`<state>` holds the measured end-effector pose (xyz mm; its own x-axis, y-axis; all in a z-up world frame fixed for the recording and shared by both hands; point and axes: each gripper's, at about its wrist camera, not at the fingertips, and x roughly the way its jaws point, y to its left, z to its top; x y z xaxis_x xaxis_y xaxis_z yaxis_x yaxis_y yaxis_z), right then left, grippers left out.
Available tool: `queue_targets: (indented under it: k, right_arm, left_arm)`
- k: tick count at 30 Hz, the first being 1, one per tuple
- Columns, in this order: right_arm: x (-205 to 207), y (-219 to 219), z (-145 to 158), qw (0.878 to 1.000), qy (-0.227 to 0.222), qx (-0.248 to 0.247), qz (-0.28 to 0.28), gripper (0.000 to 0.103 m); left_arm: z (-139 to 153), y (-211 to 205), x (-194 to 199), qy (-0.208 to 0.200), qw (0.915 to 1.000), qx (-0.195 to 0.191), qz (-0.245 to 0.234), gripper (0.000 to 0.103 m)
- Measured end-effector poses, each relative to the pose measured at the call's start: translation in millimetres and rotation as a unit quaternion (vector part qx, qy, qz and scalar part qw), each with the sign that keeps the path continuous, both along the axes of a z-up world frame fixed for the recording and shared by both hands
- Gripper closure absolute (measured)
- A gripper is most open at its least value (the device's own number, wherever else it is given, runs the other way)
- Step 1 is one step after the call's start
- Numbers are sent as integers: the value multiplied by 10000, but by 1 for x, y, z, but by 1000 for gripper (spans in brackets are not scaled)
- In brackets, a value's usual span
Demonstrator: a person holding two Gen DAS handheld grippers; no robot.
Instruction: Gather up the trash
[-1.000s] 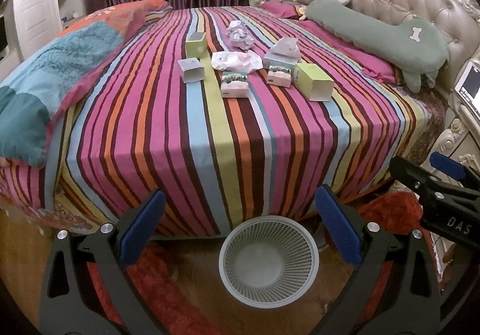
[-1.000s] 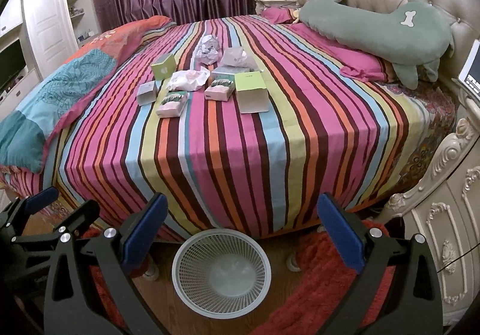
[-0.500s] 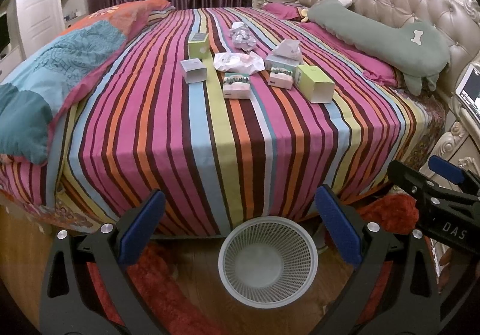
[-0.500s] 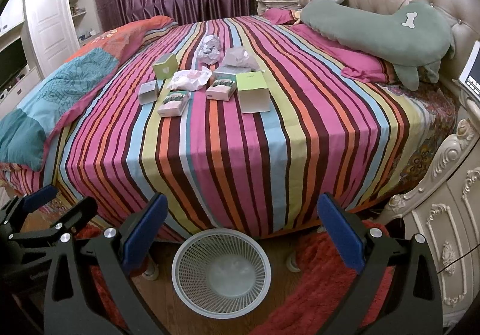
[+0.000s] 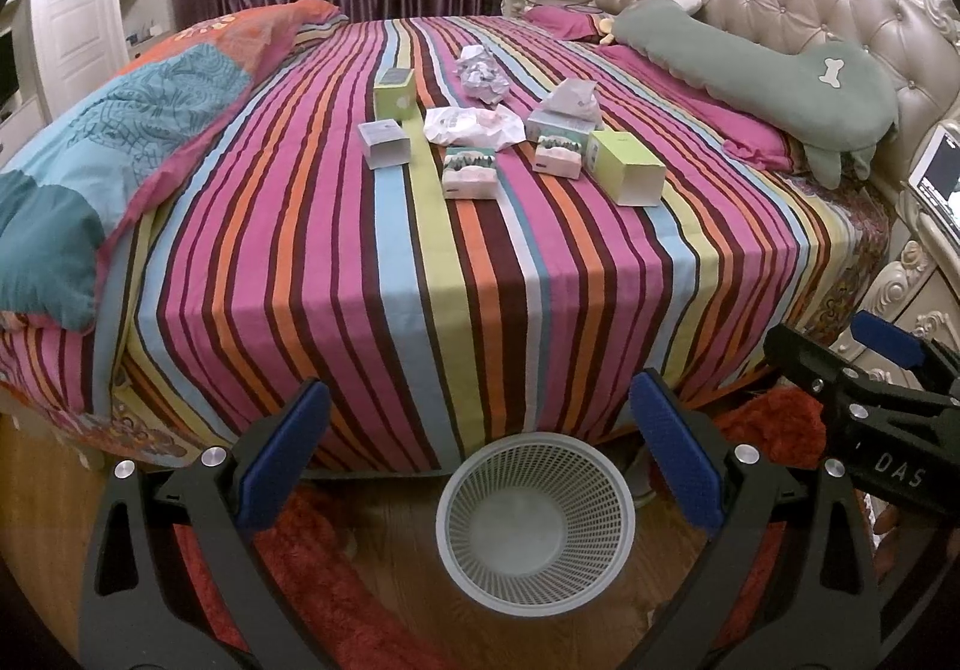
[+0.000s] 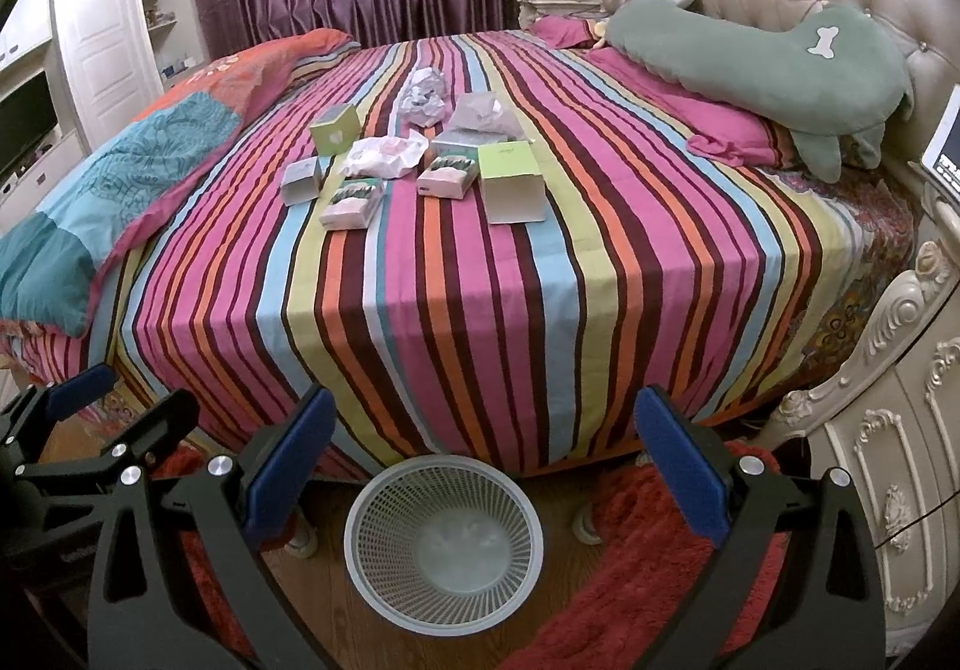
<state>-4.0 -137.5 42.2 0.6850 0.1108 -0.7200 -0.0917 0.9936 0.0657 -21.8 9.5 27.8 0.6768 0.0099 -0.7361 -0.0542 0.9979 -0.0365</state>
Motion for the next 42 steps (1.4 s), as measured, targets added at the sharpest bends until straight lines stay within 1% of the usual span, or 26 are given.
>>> queue_targets:
  k: [17, 25, 30, 34, 38, 42]
  right_arm:
    - [-1, 3, 1, 10000, -26, 9, 32, 7]
    - [2, -2, 2, 9999, -137, 55, -22, 7]
    - [4, -3, -1, 9998, -157, 145, 24, 7]
    - [4, -4, -3, 9992, -279, 235, 150, 7]
    - [9, -3, -7, 9990, -72, 386, 220, 7]
    - [14, -4, -8, 9991, -56, 391, 161, 7]
  left_arm:
    - [0, -1, 0, 0, 10000, 3, 6, 6]
    - [-1, -4, 0, 4, 10000, 16, 21, 6]
    - [-5, -2, 1, 2, 9999, -92, 49, 6]
    - [-6, 1, 4, -77, 9999, -122, 34, 6]
    - [-6, 1, 7, -86, 9998, -155, -11, 6]
    - [-10, 5, 16, 4, 9999, -166, 20, 6]
